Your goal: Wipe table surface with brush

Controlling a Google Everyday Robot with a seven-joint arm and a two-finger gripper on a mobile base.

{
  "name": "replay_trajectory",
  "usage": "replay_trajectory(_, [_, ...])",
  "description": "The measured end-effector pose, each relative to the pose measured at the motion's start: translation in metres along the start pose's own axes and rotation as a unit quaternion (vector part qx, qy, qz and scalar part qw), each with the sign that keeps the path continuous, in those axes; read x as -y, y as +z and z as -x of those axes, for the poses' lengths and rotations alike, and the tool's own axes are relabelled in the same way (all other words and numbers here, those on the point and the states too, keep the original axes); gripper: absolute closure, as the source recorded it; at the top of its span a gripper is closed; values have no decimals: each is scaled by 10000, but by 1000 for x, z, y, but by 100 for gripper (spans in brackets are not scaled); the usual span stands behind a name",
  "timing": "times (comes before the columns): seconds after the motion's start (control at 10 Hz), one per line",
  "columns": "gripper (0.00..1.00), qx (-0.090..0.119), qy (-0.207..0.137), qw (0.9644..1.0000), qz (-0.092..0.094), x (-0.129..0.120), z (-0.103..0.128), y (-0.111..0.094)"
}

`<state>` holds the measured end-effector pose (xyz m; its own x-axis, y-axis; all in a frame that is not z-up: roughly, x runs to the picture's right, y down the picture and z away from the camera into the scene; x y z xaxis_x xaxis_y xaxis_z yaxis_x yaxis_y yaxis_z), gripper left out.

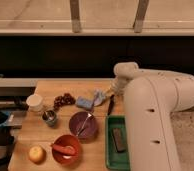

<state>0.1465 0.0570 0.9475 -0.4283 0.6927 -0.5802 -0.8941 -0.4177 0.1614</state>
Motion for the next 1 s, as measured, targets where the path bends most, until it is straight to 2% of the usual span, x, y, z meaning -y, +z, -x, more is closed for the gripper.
replay_trajectory(0.2, [24, 10, 57, 9999, -103, 3, 2, 7])
replay_trajectory(0.4, [41, 28, 94, 9998, -145, 5, 3, 10])
replay_trajectory(0.6, [65, 31, 107, 9998, -147, 3, 3, 13])
replay_trajectory(0.8, [80, 40, 99, 9998, -151, 3, 2, 12])
replay_trajectory(1.0, [81, 62, 90, 9999, -128, 3, 1, 10])
